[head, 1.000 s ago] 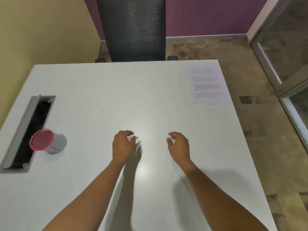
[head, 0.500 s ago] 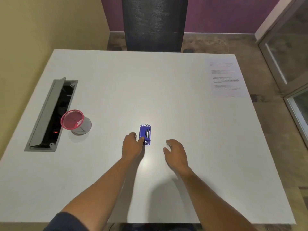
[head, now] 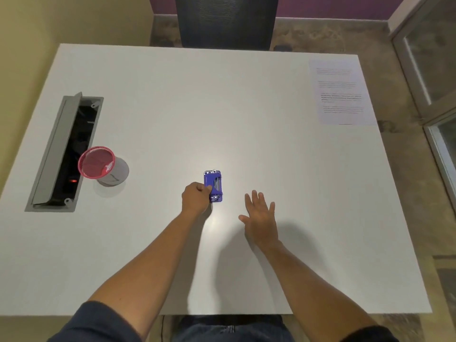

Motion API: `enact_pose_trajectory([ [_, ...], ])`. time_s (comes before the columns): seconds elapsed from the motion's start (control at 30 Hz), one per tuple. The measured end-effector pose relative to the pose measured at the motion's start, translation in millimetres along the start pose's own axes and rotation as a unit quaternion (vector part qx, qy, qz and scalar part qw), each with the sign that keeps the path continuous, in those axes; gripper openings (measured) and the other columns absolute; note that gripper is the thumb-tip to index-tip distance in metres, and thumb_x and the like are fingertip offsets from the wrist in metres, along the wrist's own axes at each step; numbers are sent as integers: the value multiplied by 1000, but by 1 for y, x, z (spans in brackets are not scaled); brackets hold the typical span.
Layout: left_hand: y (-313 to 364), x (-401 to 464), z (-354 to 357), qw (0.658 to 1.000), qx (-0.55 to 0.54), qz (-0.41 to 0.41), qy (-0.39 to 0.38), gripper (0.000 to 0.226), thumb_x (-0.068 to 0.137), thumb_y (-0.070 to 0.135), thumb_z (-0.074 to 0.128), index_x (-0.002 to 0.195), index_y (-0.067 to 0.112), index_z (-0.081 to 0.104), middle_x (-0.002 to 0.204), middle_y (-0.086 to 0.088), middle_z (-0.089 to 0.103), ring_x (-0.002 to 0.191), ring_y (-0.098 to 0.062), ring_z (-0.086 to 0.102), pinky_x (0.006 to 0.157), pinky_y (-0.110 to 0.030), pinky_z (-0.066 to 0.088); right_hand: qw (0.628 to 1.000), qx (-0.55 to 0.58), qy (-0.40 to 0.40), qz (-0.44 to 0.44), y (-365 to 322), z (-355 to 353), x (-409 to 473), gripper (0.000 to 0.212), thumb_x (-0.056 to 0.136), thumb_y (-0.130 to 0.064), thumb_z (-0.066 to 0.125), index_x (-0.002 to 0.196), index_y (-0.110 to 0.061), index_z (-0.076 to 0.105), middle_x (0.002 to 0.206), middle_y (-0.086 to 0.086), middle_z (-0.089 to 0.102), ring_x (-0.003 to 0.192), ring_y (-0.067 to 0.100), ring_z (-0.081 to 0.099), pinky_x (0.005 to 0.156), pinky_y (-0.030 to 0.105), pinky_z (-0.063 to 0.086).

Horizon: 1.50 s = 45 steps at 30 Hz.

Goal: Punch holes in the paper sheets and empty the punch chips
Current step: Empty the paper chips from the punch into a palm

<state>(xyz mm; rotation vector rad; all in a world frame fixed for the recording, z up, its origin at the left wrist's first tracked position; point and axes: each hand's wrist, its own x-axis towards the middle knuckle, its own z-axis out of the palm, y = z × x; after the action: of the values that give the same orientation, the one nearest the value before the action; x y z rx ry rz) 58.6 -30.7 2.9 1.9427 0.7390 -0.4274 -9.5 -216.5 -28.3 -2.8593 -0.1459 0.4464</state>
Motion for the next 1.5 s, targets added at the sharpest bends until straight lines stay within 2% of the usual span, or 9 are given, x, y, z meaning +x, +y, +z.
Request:
enact_pose_trajectory([
  [0.07, -1, -2, -1, 1000, -12, 4, -7, 18, 93, 22, 60, 78, 13, 56, 78, 0, 59, 71, -19, 51, 58, -24, 38, 1000, -18, 17, 0, 2, 5, -2, 65, 82, -26, 76, 139, -4, 53, 146, 19, 50, 134, 37, 49, 102, 62, 43],
  [0.23, -6, -5, -6, 999, -32, 7, -9, 19, 92, 23, 60, 74, 16, 58, 77, -1, 63, 67, -18, 54, 60, -27, 41, 999, -15, 40, -6, 12, 25, -6, 59, 99, -35, 42, 153, -14, 28, 161, 9, 29, 148, 28, 28, 118, 56, 23],
  [0.37, -11, -7, -6, 999, -48, 7, 6, 21, 91, 22, 61, 71, 16, 57, 72, -4, 62, 62, -22, 53, 63, -31, 44, 997, -2, 73, -12, 16, 36, -7, 56, 103, -36, 28, 155, -15, 24, 162, 7, 26, 150, 27, 23, 120, 54, 16],
  [0.7, -13, -6, -20, 987, -162, 5, 18, 17, 91, 26, 60, 82, 13, 65, 75, -6, 65, 62, -18, 52, 56, -29, 42, 993, 1, 115, -13, 19, 47, -6, 56, 103, -36, 28, 155, -15, 23, 162, 7, 26, 150, 26, 21, 121, 54, 15],
  [0.83, -22, -2, -27, 998, -43, 4, 56, 19, 89, 24, 62, 79, 8, 65, 77, -7, 68, 65, -21, 57, 61, -31, 47, 992, -2, 122, -13, 19, 48, -7, 56, 103, -36, 27, 155, -15, 24, 162, 7, 26, 150, 26, 22, 120, 54, 17],
  [0.93, -23, -3, -25, 997, 25, 14, 75, 18, 88, 22, 64, 76, 10, 64, 72, 0, 65, 65, -17, 58, 55, -25, 43, 992, -2, 127, -15, 19, 48, -6, 56, 103, -35, 29, 155, -15, 25, 162, 7, 27, 150, 26, 22, 120, 54, 17],
  [1.17, -24, -5, -20, 997, 16, -5, 76, 22, 88, 25, 64, 79, 5, 65, 74, -4, 66, 66, -20, 59, 60, -28, 46, 991, 2, 135, -19, 20, 49, -6, 56, 103, -35, 33, 154, -14, 26, 162, 8, 28, 150, 26, 23, 119, 55, 19],
  [1.37, -26, -7, -20, 996, 27, -7, 84, 23, 88, 25, 65, 81, 3, 66, 72, -5, 66, 63, -18, 58, 53, -25, 41, 990, 5, 137, -21, 20, 50, -6, 55, 103, -35, 33, 154, -14, 27, 162, 7, 27, 150, 26, 23, 120, 55, 18],
  [1.5, -28, -6, -24, 997, -13, -21, 75, 27, 88, 25, 64, 81, -1, 65, 71, -4, 64, 65, -21, 56, 59, -28, 45, 990, 6, 137, -22, 21, 50, -6, 55, 103, -35, 32, 154, -13, 28, 162, 8, 28, 150, 26, 23, 120, 55, 18],
])
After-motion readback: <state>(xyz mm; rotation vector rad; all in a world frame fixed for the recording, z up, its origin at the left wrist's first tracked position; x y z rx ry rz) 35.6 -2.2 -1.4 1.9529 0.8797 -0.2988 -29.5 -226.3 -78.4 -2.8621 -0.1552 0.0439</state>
